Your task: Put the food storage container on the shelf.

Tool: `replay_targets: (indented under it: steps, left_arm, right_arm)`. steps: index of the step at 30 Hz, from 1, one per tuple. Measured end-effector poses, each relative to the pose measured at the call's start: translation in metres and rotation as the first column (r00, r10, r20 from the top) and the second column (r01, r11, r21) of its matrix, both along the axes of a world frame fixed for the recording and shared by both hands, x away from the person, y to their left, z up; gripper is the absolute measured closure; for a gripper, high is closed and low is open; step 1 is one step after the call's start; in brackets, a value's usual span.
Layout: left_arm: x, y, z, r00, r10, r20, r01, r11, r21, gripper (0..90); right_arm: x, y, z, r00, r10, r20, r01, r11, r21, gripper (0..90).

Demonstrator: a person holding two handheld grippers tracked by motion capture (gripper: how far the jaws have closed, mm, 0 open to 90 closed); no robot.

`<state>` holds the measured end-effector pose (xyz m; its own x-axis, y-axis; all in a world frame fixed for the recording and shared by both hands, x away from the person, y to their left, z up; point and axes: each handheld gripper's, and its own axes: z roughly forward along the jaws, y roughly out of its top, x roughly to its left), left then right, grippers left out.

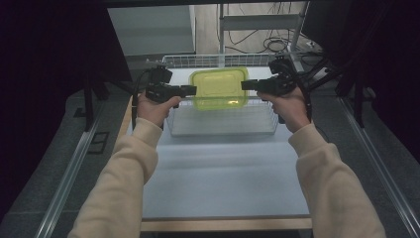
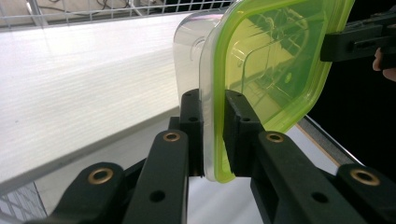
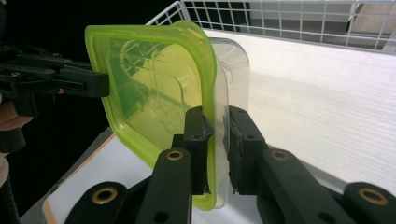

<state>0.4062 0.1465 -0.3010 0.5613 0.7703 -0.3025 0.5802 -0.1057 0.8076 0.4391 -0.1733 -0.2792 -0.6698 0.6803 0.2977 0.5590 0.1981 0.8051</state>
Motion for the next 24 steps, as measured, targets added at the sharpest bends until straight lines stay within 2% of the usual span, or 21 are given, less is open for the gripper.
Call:
replay_targets:
  steps: [3,9,10,12,15,24]
  left_arm:
    - [0.008,0.0,-0.001,1.0,0.005,-0.008,-0.005,1.0,0.006,79.3]
    - [0.021,-0.004,-0.001,0.9997,0.008,-0.022,-0.008,0.9999,0.009,79.3]
    - [0.027,-0.005,0.0,0.9995,0.009,-0.03,-0.009,0.9999,0.007,79.2]
    - [0.03,-0.006,0.001,0.9993,0.012,-0.036,-0.012,0.9999,0.011,79.2]
    - [0.04,-0.009,0.002,0.9988,0.015,-0.047,-0.014,0.9998,0.016,79.1]
    - [0.057,-0.013,0.001,0.9978,0.019,-0.064,-0.018,0.9997,0.018,78.7]
  right_arm:
    - [0.012,0.0,-0.005,0.9997,-0.008,-0.021,0.008,0.9999,0.014,79.0]
    - [0.024,-0.002,-0.006,0.9989,-0.028,-0.037,0.029,0.9994,0.021,78.3]
    - [0.03,-0.004,-0.006,0.9978,-0.033,-0.058,0.034,0.9989,0.031,77.9]
    - [0.032,-0.004,-0.006,0.9971,-0.038,-0.066,0.04,0.9986,0.035,77.7]
    - [0.043,-0.005,-0.005,0.993,-0.062,-0.1,0.067,0.9967,0.046,76.5]
    - [0.059,-0.006,-0.005,0.9866,-0.094,-0.133,0.101,0.994,0.043,74.8]
